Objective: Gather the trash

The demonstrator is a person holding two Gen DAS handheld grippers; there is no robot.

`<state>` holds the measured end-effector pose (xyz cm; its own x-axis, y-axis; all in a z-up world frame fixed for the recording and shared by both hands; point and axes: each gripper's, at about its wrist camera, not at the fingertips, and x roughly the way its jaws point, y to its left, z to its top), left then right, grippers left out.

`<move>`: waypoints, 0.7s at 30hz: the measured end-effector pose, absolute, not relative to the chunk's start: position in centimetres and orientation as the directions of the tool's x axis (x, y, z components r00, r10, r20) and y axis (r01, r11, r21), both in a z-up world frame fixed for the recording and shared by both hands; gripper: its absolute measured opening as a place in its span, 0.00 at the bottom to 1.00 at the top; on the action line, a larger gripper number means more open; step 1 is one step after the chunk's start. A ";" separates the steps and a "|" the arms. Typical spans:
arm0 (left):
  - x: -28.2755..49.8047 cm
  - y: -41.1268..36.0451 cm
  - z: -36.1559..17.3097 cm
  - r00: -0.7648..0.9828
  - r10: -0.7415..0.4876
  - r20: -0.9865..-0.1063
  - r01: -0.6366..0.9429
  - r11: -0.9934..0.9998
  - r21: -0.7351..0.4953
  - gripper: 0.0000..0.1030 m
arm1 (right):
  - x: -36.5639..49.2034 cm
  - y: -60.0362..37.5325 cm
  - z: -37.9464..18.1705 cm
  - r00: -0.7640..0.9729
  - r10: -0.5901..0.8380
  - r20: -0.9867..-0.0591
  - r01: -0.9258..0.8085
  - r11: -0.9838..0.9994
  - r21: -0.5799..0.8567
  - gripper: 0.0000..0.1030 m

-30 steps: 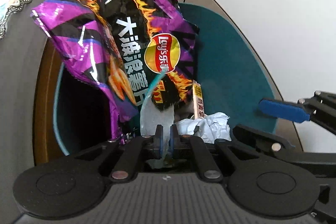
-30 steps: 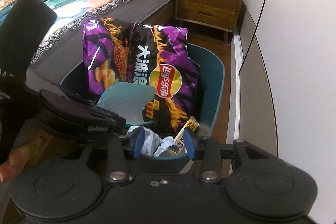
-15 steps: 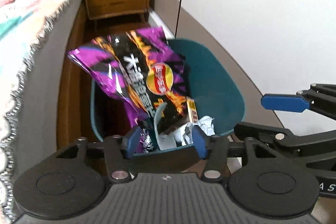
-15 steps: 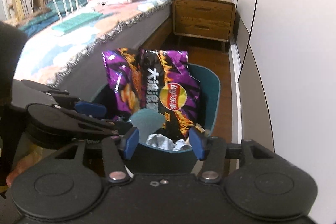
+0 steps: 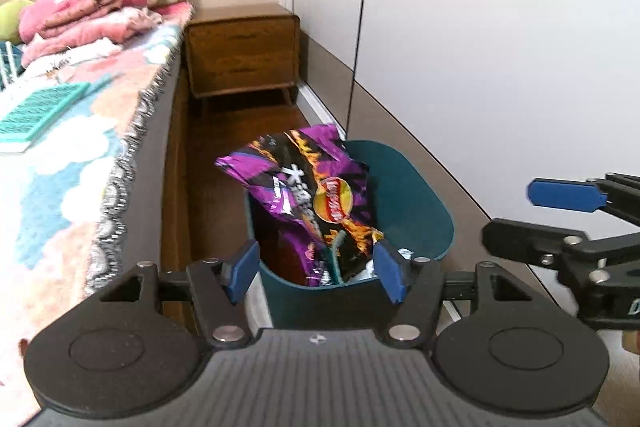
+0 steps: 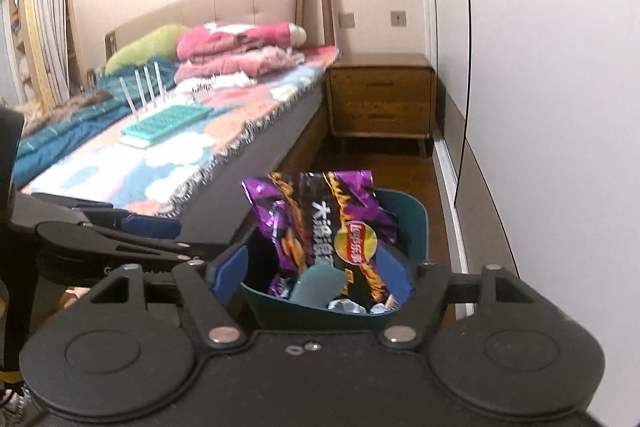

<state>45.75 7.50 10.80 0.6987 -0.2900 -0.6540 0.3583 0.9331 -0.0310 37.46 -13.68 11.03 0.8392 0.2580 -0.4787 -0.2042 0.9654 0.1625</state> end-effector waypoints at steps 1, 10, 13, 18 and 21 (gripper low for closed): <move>45.4 7.8 11.1 0.709 -0.283 -0.646 0.353 0.935 -0.022 0.61 | 37.0 -13.4 11.3 0.846 0.253 -0.469 -0.200 0.967 0.159 0.73; 42.2 10.3 13.0 0.744 -0.295 -0.600 0.342 0.939 -0.037 0.69 | 33.6 -12.0 12.1 0.899 0.222 -0.378 -0.186 0.974 0.128 0.85; 41.4 10.3 13.3 0.750 -0.305 -0.587 0.349 0.936 -0.041 0.75 | 32.9 -11.8 12.1 0.904 0.211 -0.371 -0.176 0.976 0.126 0.90; 40.2 10.4 13.2 0.755 -0.296 -0.586 0.340 0.940 -0.036 0.78 | 32.0 -11.9 12.0 0.914 0.217 -0.343 -0.180 0.974 0.138 0.99; 39.6 10.2 13.2 0.760 -0.282 -0.586 0.326 0.945 -0.032 0.78 | 31.5 -12.0 11.9 0.917 0.232 -0.325 -0.193 0.970 0.147 1.00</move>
<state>39.58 10.21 13.20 0.7598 -0.2821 -0.5858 0.3265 0.9447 -0.0315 31.52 -11.97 11.94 0.9167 0.2318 -0.3253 -0.1931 0.9701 0.1472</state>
